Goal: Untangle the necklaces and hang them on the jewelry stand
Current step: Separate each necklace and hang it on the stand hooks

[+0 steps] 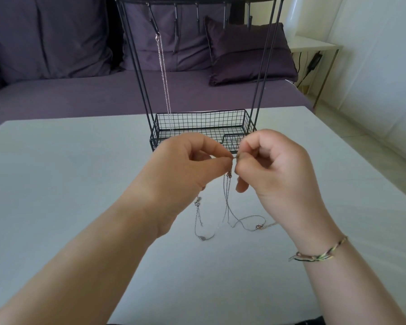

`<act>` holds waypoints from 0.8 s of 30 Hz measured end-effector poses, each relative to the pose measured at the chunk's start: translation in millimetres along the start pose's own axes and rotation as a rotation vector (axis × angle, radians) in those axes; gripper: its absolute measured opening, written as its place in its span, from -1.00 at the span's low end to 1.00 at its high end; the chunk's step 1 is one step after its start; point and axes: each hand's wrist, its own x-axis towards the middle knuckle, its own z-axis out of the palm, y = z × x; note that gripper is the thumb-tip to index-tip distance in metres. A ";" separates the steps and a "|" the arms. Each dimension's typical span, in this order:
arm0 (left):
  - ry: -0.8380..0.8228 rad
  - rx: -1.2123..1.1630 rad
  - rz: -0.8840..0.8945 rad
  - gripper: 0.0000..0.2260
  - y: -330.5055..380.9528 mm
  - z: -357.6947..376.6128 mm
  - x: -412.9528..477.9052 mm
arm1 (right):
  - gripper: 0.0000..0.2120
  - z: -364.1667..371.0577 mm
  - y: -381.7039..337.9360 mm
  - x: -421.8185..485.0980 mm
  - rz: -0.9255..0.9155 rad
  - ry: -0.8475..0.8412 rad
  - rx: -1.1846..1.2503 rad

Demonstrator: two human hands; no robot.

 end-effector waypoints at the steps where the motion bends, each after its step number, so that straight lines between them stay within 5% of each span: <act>1: 0.005 -0.006 0.007 -0.94 0.0 0.3 0.2 | -0.98 0.0 0.0 -0.2 0.013 -0.007 0.007; 14: -0.006 -0.059 -0.128 -0.88 1.3 3.3 2.0 | -0.92 3.0 -1.5 1.0 0.161 -0.055 0.155; 24: -0.237 -0.191 -0.423 -0.87 4.6 -4.2 2.2 | -0.89 3.2 -3.0 -1.3 0.063 -0.091 0.010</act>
